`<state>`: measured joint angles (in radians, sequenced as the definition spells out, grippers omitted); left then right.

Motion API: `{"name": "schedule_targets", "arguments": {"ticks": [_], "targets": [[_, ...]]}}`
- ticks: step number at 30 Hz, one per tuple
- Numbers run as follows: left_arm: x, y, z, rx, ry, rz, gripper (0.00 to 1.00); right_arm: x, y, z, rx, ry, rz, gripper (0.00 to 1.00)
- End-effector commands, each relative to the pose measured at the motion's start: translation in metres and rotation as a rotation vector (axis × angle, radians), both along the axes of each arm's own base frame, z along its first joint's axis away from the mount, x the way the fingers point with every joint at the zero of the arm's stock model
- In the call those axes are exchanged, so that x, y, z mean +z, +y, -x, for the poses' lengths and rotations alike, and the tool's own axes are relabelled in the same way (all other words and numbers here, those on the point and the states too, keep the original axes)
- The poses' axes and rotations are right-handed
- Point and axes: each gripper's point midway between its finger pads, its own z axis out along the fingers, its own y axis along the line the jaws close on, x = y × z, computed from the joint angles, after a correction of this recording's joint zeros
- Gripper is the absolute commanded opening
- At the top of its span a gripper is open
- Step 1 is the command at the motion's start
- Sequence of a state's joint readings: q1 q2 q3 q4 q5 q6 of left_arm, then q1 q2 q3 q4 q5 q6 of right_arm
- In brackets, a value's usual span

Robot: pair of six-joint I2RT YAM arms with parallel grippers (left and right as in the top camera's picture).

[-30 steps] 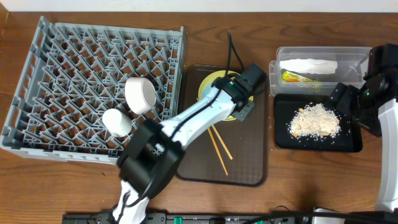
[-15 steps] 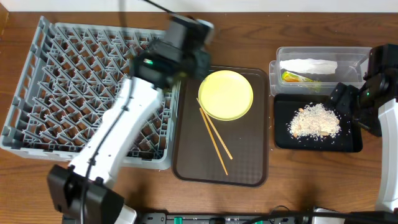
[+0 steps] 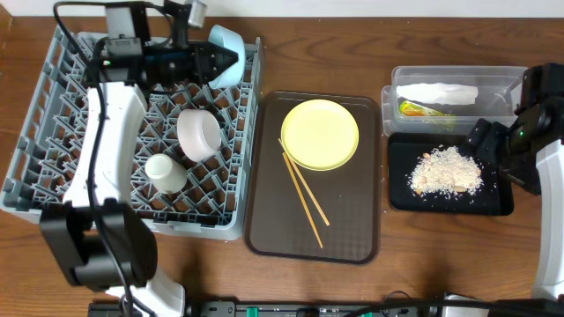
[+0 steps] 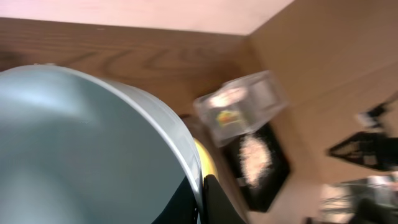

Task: Sort waste into correct bins and load items into the dishwasher
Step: 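Lift the blue bowl and carry it over the dish rack, then lower the blue bowl into the rack and release it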

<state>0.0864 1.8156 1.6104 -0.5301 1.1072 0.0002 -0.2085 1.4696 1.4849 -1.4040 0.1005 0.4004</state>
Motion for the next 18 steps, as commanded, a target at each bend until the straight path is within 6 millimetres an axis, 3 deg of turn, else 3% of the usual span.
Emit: {"name": "schedule_targets", "arguments": {"ticks": [1, 8, 18], "targets": [[0.006, 0.005, 0.004, -0.088, 0.084, 0.215, 0.08, 0.008, -0.002, -0.001, 0.006, -0.026, 0.005, 0.99], [-0.032, 0.042, -0.023, -0.010, 0.233, 0.325, 0.08, 0.008, -0.002, 0.000, 0.006, -0.023, 0.004, 0.99], [-0.063, 0.056, -0.031, 0.008, 0.321, 0.384, 0.08, 0.008, -0.002, 0.000, 0.006, -0.024, 0.004, 0.99]]}}
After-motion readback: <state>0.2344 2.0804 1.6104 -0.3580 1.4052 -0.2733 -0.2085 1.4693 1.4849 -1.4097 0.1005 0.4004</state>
